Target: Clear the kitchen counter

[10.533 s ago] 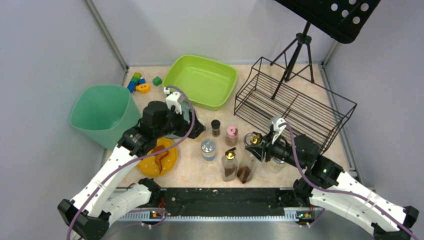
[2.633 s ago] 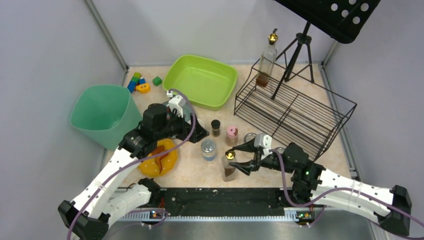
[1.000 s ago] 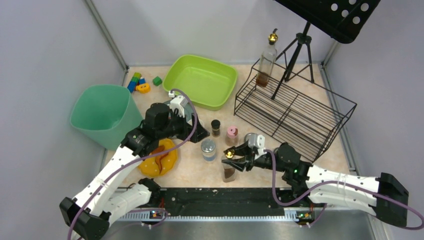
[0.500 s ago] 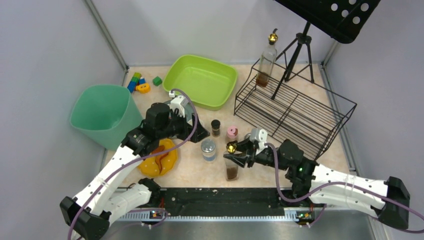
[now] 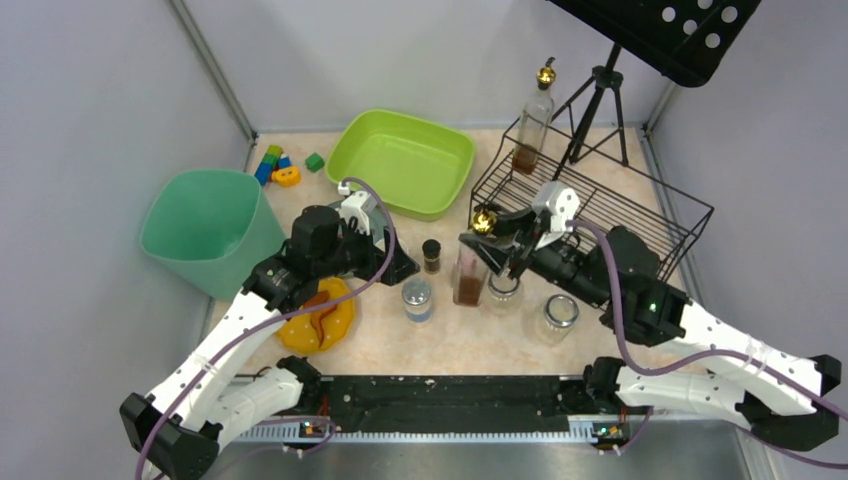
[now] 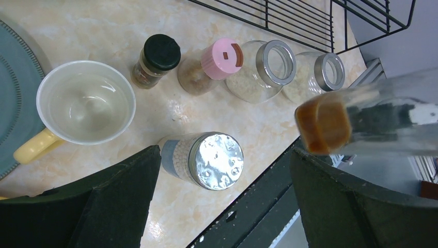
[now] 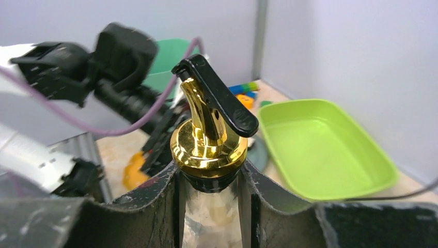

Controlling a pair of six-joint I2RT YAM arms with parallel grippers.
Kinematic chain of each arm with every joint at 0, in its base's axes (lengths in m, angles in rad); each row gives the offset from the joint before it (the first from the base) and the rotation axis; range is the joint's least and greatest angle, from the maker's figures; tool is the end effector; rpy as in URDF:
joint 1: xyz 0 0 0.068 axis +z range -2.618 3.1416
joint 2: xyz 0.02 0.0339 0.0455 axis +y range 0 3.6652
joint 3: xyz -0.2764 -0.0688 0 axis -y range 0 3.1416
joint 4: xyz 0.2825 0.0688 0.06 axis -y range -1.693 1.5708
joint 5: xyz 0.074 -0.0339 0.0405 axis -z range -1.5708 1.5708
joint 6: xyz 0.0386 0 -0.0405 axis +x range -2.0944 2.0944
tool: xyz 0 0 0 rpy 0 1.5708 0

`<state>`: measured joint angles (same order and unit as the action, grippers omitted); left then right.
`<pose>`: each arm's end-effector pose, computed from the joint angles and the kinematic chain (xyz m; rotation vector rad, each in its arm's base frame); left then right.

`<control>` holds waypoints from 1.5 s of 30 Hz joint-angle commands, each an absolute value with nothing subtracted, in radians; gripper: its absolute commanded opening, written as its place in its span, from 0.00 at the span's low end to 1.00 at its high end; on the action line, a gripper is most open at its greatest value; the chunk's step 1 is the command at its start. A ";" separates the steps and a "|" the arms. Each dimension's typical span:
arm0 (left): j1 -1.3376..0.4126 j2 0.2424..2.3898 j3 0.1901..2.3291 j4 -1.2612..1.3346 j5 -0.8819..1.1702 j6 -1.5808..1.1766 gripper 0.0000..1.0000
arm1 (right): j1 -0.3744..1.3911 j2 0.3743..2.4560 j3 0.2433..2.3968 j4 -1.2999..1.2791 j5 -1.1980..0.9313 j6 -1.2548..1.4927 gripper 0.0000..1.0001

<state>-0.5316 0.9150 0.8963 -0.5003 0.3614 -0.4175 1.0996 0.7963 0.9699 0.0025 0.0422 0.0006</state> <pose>0.1919 -0.1287 0.3327 0.3559 2.1679 -0.9344 0.0947 0.1823 0.4387 -0.7274 1.2579 0.8803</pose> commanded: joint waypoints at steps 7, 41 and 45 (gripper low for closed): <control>-0.532 0.929 0.900 -0.460 0.370 -0.419 0.99 | 1.110 0.951 1.375 -0.137 0.509 -0.182 0.00; -0.532 0.910 0.880 -0.439 0.419 -0.433 0.99 | 0.192 1.288 1.579 0.187 0.102 -0.102 0.00; -0.532 0.913 0.882 -0.439 0.415 -0.433 0.99 | 0.143 1.312 1.554 0.213 0.008 -0.040 0.00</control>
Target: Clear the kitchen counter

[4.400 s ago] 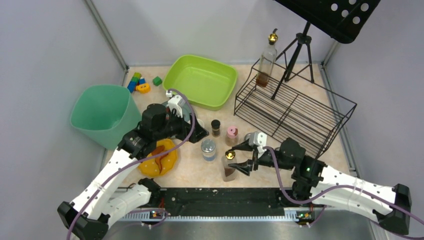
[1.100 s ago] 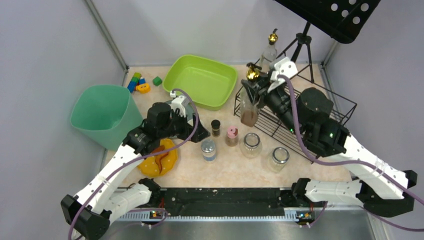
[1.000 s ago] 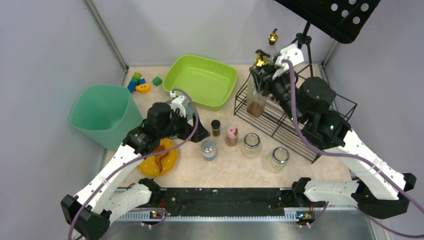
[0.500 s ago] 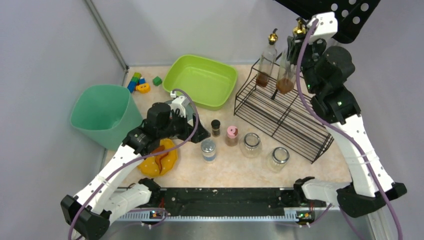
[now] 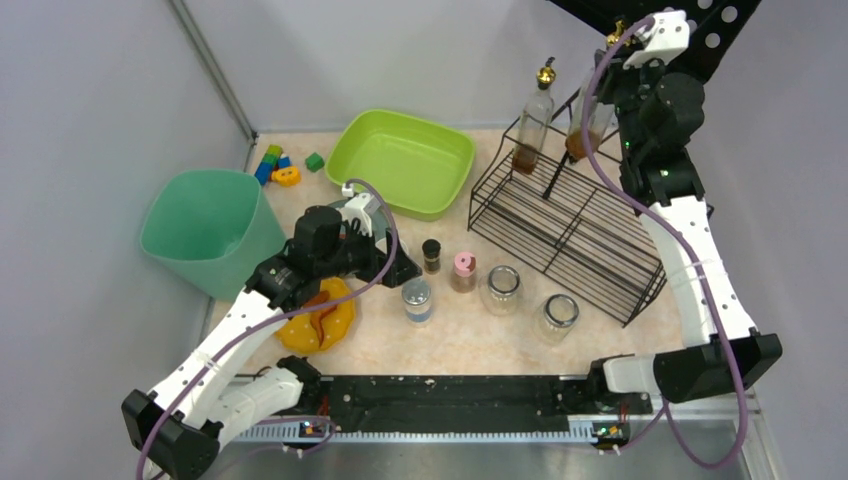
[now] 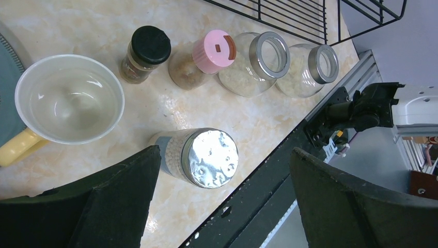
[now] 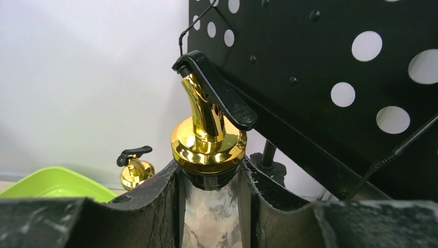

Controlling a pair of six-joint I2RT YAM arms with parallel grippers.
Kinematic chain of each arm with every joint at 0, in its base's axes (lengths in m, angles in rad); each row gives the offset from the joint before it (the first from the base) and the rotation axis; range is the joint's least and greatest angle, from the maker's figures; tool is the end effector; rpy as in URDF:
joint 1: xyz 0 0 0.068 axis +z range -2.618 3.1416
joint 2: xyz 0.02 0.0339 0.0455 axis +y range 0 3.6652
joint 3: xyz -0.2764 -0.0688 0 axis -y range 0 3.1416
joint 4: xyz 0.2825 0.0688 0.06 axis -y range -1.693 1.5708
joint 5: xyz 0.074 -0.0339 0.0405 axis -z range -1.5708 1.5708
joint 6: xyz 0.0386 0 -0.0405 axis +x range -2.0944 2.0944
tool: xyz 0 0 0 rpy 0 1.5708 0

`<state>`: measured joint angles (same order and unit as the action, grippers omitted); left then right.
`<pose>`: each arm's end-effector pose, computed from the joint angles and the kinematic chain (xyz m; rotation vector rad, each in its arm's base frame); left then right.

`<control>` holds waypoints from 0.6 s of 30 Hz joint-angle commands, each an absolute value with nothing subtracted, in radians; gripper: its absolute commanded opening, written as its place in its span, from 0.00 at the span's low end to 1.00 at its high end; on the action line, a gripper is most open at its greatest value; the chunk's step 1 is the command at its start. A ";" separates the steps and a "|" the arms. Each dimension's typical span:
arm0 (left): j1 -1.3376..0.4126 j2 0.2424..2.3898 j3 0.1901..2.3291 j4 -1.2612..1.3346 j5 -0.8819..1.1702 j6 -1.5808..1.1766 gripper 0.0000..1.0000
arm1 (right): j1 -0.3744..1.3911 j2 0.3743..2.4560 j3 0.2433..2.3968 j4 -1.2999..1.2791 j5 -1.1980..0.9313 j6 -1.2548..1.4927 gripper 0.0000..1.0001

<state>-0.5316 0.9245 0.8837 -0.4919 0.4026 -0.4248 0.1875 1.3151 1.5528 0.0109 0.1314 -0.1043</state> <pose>0.1928 -0.1309 0.3270 0.3739 2.1852 -0.9778 0.3147 0.0546 0.5334 -0.0814 1.3219 -0.0162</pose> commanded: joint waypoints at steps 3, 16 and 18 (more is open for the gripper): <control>-0.532 0.911 0.882 -0.439 0.410 -0.432 0.99 | 0.131 1.308 1.502 0.256 -0.017 -0.027 0.00; -0.532 0.914 0.881 -0.439 0.412 -0.433 0.99 | 0.108 1.306 1.424 0.256 -0.150 -0.026 0.00; -0.532 0.915 0.881 -0.439 0.414 -0.433 0.99 | 0.095 1.304 1.398 0.276 -0.161 -0.009 0.00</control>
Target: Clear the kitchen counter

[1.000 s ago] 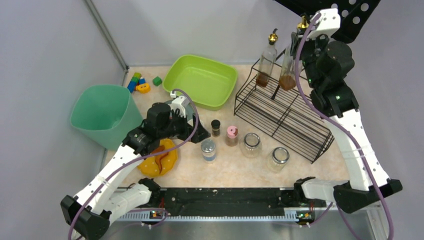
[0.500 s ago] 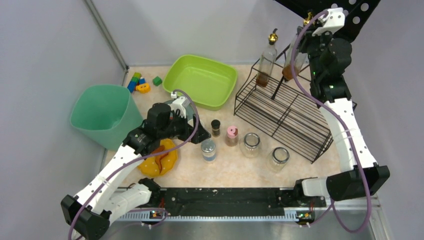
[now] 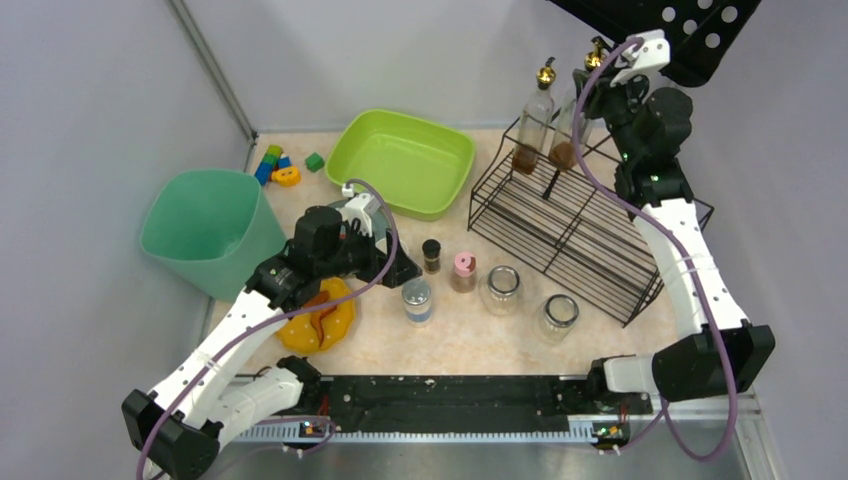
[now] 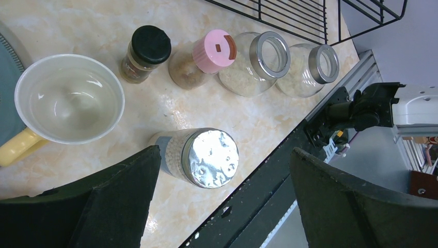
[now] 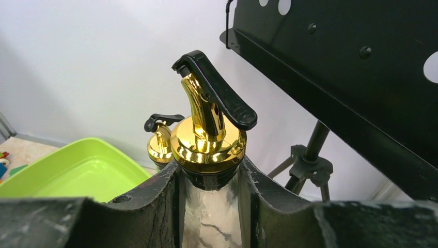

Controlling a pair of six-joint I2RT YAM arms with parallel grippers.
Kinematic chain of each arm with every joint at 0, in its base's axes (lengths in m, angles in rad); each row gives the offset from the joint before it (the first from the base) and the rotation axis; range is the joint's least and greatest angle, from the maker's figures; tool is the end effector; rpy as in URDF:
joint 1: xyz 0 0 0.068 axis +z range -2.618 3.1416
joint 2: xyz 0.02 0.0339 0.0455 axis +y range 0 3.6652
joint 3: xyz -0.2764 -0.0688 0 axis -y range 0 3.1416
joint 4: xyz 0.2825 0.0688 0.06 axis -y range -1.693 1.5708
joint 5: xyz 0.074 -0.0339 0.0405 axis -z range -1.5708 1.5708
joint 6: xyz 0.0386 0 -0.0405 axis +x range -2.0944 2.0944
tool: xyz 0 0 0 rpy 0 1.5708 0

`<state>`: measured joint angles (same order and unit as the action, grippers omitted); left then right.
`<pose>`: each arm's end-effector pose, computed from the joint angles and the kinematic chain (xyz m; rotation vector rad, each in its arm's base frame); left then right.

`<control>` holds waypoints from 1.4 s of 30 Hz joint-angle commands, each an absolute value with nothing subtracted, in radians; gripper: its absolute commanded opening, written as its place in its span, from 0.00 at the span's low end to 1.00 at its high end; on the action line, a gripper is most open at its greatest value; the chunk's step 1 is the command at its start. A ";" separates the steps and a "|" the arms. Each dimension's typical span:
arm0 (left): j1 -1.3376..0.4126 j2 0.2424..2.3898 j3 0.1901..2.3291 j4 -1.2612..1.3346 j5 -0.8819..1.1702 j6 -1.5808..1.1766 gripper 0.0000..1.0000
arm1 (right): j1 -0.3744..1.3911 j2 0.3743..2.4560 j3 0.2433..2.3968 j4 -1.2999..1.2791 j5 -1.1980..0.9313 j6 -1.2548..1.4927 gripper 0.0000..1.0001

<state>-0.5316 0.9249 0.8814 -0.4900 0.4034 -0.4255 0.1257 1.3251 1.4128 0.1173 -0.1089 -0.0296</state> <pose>0.1930 -0.1310 0.3262 0.3736 2.1863 -0.9789 0.3357 0.0467 0.4890 -0.1972 1.3544 0.1550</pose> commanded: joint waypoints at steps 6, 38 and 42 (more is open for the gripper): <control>-0.531 0.917 0.881 -0.440 0.415 -0.433 0.99 | 0.065 1.311 1.318 0.333 -0.184 0.066 0.00; -0.533 0.925 0.881 -0.444 0.413 -0.431 0.99 | 0.034 1.296 1.125 0.445 -0.194 0.061 0.42; -0.533 0.930 0.882 -0.442 0.412 -0.433 0.99 | 0.034 1.275 1.136 0.426 -0.197 0.062 0.67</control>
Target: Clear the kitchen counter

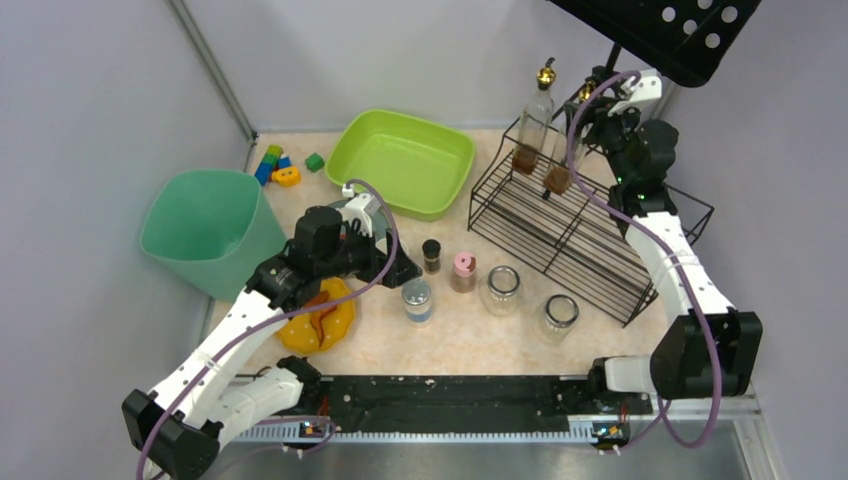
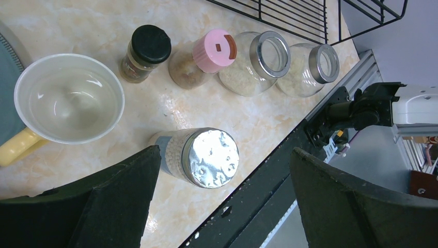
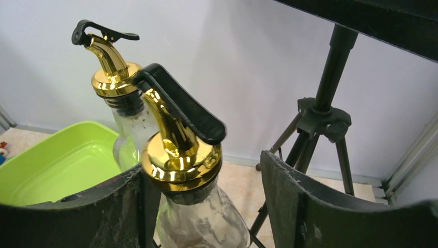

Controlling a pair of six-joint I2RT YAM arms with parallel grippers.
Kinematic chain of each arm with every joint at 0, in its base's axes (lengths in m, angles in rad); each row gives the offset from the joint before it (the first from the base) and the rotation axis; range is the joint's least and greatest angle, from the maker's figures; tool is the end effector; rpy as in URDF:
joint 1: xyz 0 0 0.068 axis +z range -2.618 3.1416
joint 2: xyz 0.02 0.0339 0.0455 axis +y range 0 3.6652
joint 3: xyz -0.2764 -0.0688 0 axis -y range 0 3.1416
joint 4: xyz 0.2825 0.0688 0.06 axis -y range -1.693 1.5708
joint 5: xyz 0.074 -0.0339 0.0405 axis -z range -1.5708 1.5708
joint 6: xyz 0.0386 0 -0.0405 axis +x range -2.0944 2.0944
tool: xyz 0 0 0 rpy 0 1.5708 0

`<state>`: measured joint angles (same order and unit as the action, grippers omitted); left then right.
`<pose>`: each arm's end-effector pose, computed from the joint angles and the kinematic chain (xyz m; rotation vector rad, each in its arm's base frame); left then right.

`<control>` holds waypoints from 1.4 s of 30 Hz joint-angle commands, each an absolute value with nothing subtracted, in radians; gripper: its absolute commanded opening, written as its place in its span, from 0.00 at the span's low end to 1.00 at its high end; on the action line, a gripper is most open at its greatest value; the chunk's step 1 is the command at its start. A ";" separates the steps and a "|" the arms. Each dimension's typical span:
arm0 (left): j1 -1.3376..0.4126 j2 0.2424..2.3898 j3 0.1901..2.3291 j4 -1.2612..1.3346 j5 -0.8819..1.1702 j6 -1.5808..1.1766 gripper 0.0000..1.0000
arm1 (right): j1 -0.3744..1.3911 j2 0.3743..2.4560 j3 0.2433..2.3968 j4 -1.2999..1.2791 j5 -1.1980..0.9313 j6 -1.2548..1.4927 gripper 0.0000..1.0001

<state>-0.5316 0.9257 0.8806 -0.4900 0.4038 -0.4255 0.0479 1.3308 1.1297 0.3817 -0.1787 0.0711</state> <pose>0.1931 -0.1311 0.3257 0.3736 2.1880 -0.9790 0.3525 0.0238 0.4045 -0.1331 1.3904 0.2232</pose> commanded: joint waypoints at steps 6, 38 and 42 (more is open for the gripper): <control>-0.532 0.936 0.883 -0.442 0.410 -0.432 0.99 | 0.034 1.227 1.157 0.387 -0.204 0.063 0.73; -0.532 0.958 0.940 -0.543 0.203 -0.460 0.97 | 0.426 0.854 0.851 0.004 -0.543 0.340 0.77; -0.532 0.919 0.975 -0.584 0.125 -0.453 0.97 | 0.578 0.926 0.842 0.003 -0.493 0.334 0.77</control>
